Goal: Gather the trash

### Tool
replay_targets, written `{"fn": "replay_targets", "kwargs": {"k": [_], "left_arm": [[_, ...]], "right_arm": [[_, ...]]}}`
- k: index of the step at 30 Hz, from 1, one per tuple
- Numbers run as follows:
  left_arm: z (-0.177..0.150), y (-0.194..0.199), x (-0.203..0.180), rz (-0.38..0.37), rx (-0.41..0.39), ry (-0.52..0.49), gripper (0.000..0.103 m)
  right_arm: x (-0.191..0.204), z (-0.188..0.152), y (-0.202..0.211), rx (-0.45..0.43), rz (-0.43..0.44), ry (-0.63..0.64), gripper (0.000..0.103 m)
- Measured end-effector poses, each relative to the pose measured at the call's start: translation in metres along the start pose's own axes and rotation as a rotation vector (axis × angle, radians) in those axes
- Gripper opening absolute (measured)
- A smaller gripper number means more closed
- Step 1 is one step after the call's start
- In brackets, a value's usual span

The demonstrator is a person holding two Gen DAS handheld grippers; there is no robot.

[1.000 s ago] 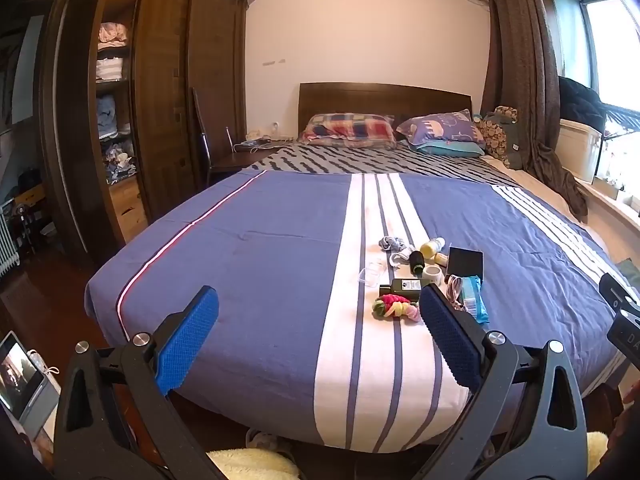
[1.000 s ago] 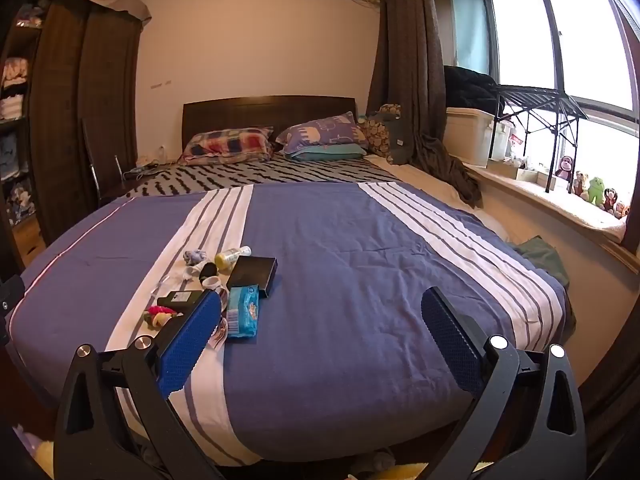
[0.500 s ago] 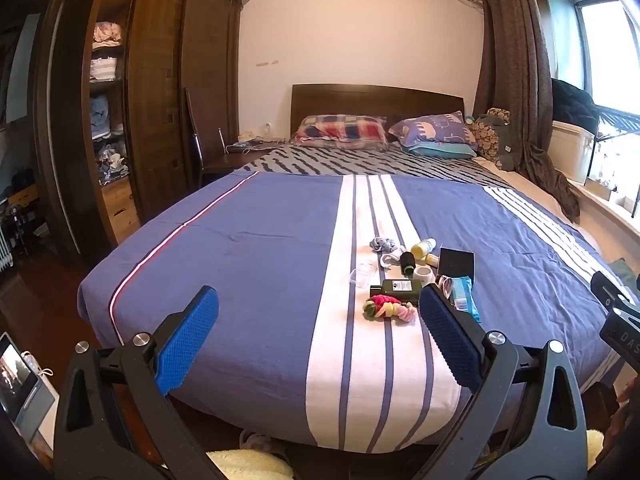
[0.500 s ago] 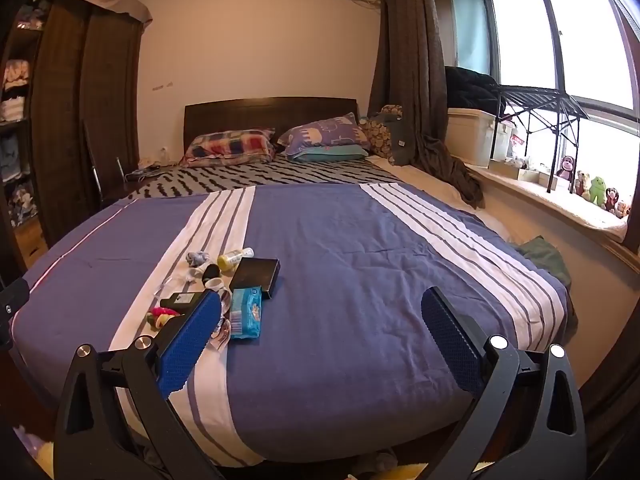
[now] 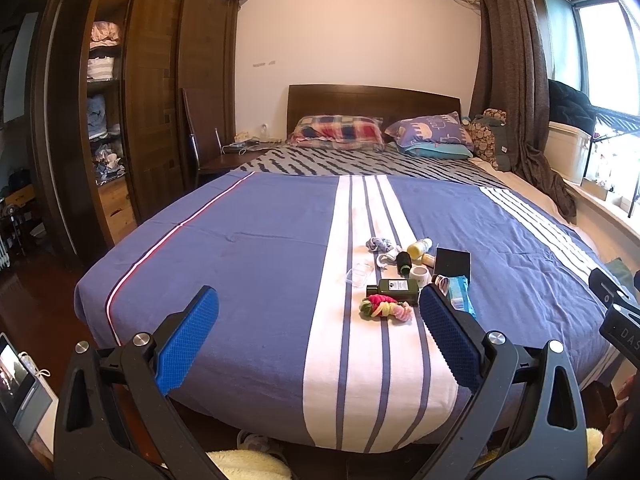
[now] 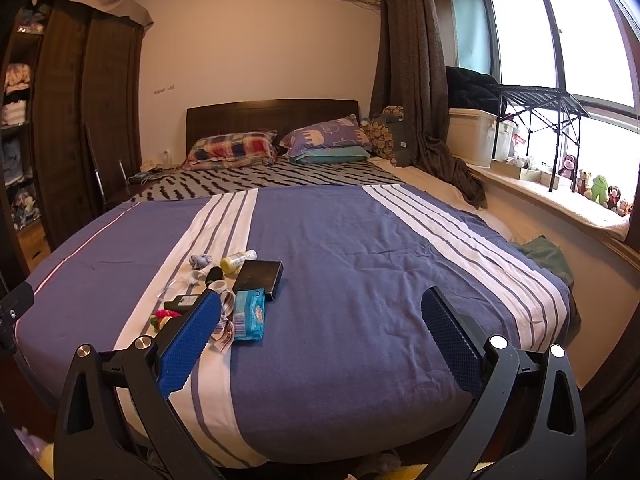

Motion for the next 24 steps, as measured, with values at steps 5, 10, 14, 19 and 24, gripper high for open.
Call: {"fn": "replay_targets", "kwargs": {"k": [5,10,14,19,24], "left_arm": [[-0.0005,-0.0001,-0.0003,-0.007,-0.004,0.002,0.095],[-0.0016,0.0001,-0.0003,-0.015,-0.001,0.005,0.095],[-0.001,0.0005,-0.0001,-0.014,-0.005,0.005,0.095],[0.0009,0.0021,0.0004,-0.016,-0.011,0.009,0.095],[0.0013,0.0025,0.0004,-0.012,-0.013,0.011,0.095]], "right_arm": [[0.002,-0.0007,-0.0006,-0.002,0.009,0.0,0.1],[0.0026,0.0,-0.0006,-0.004,0.008,0.0,0.1],[0.0039,0.0012,0.0008,-0.009,0.006,0.004,0.1],[0.0058,0.0031,0.0029,-0.015,0.01,0.006,0.1],[0.0088,0.004,0.002,-0.014,0.016,0.009,0.1]]}}
Point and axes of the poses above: each gripper's, at about its wrist camera, not at the fingertips, and y roughly against the way its jaws point, x to its left, z to its top, the point moved 7 cm from there along -y, roughly the way its jaws point, and after that the axes turned 12 degrees about y, right-handed, at the moved point
